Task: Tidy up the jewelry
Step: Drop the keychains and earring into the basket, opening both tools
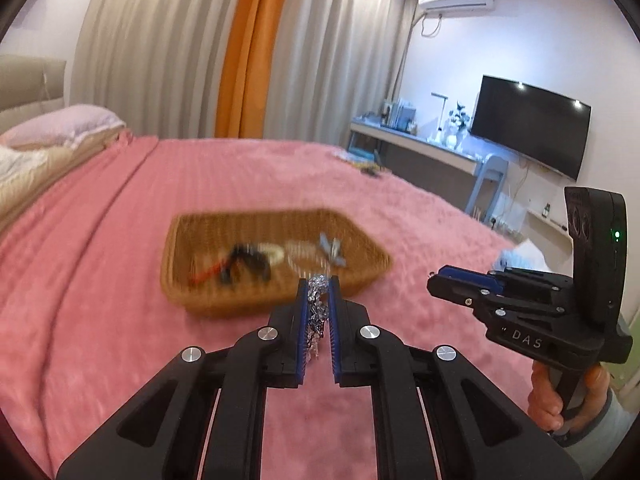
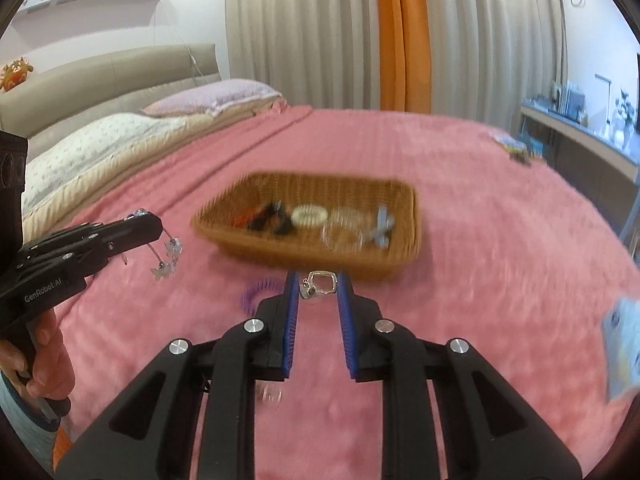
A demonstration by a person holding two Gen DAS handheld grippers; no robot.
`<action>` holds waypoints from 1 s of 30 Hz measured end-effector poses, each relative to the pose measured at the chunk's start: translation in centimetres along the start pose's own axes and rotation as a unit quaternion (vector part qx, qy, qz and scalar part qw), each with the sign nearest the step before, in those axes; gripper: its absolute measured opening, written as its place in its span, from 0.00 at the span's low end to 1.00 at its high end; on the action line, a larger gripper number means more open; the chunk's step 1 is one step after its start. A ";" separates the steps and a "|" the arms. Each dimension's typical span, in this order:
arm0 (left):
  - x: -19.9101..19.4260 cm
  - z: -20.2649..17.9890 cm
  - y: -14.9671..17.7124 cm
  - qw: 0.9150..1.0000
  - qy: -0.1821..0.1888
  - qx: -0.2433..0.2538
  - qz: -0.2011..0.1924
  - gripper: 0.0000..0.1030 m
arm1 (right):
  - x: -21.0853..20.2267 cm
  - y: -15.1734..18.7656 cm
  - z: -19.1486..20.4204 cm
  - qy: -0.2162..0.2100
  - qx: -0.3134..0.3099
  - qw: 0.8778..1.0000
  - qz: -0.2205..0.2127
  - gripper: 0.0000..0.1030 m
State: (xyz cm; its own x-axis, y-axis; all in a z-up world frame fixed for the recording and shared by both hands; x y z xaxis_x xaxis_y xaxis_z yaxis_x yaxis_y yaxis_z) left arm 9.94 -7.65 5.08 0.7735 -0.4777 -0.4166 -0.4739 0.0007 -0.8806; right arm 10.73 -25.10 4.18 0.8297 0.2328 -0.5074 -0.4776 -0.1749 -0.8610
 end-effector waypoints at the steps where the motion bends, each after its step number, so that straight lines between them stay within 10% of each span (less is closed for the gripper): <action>1: 0.6 0.1 -1.1 1.000 -0.003 0.002 -0.004 0.07 | 0.2 -0.7 -0.1 0.003 -0.003 1.000 -0.004 0.17; 12: 10.0 4.6 -6.7 0.998 -0.041 -0.040 0.006 0.07 | 10.6 -7.6 -3.4 -0.009 0.022 1.000 0.019 0.17; 30: 17.4 9.7 -4.5 0.993 -0.063 -0.078 0.066 0.08 | 21.2 -5.5 -5.4 -0.038 0.063 0.990 0.123 0.17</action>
State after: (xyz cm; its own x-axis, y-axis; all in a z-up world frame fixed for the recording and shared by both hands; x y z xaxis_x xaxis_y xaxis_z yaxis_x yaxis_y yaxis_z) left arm 29.62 -7.43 -0.39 0.7417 -0.3696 -0.5597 -0.6266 -0.0841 -0.7748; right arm 32.44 -24.36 -1.68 0.6610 0.2709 -0.6998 -0.6995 -0.1150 -0.7053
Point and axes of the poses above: each gripper's, at about its wrist camera, not at the fingertips, and x roughly the way its jaws point, z to its left, y to its underside, the point moved 2 cm from there along x, roughly the way its jaws point, and after that the axes turned 4 degrees about -x, right-handed, at the moved point
